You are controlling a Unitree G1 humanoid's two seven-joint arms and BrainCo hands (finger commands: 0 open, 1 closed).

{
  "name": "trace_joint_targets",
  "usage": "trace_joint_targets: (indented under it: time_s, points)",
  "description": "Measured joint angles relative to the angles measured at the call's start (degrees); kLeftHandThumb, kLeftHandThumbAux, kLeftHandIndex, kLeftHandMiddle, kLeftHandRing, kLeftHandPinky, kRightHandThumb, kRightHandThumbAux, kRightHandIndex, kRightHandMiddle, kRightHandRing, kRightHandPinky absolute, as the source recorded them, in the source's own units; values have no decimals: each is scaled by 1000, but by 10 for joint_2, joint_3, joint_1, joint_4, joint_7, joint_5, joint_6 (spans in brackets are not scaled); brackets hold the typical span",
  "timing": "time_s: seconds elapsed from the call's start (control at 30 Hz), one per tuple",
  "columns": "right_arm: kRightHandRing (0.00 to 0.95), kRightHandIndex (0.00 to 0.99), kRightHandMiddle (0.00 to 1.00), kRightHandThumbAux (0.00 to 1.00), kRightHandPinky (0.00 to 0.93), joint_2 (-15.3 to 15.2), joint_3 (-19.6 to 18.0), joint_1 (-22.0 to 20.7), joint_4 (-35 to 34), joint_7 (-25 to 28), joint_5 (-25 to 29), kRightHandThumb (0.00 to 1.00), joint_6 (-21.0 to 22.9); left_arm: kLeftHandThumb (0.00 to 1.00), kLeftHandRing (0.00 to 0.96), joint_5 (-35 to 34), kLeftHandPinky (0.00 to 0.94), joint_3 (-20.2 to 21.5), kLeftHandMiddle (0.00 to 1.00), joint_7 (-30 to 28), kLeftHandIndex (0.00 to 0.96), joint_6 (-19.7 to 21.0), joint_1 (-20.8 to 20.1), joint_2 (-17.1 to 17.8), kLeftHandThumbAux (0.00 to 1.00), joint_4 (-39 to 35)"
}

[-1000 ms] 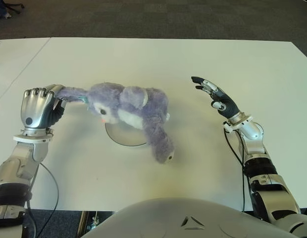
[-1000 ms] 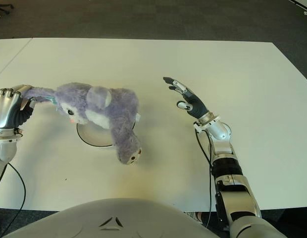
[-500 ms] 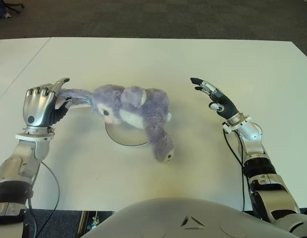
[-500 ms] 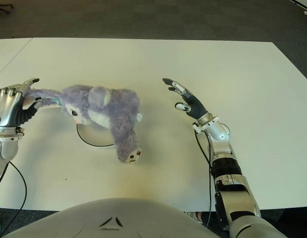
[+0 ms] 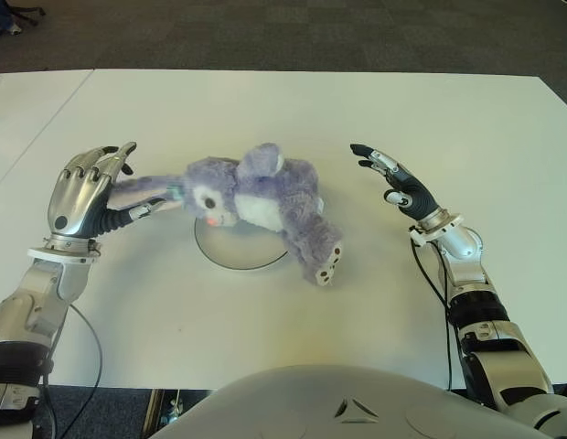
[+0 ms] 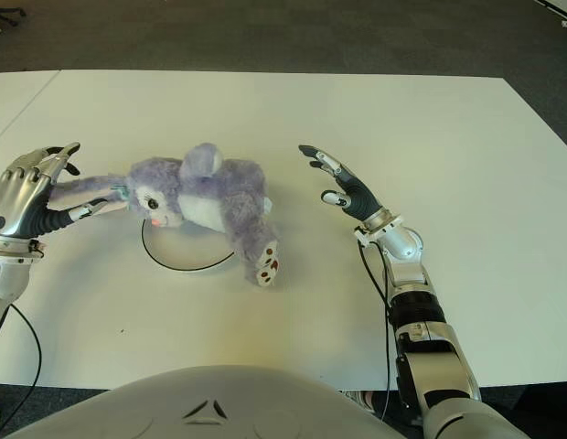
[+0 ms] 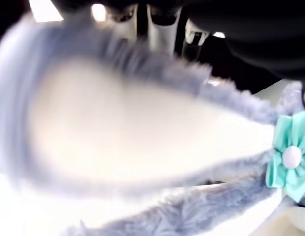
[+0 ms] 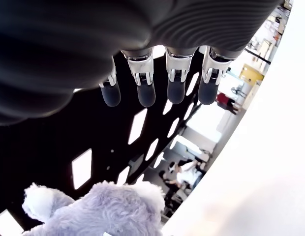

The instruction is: Put the doll into the plate.

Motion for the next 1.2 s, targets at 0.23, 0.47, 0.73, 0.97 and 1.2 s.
trace_joint_targets:
  time_s: [0.23, 0.47, 0.73, 0.97, 1.2]
  points:
    - [0, 0, 0, 216, 0, 0, 1, 0, 0, 0, 0, 0, 0, 14, 0, 0, 0, 0, 0, 0, 0, -6, 1, 0, 143, 0]
    - [0, 0, 0, 239, 0, 1, 1, 0, 4, -2, -2, 0, -8, 0, 0, -1, 0, 3, 0, 0, 0, -14, 2, 0, 128, -2]
    - [0, 0, 0, 248, 0, 2, 1, 0, 12, -4, -4, 0, -23, 0, 0, -6, 0, 4, 0, 0, 0, -24, 3, 0, 111, -2]
    - [0, 0, 0, 265, 0, 4, 1, 0, 21, -7, -7, 0, -36, 0, 0, -6, 0, 5, 0, 1, 0, -28, 4, 1, 83, 2]
    - [0, 0, 0, 276, 0, 6, 1, -3, 40, -7, -6, 0, -56, 0, 0, -17, 0, 29, 0, 1, 0, -38, 18, 8, 62, 5]
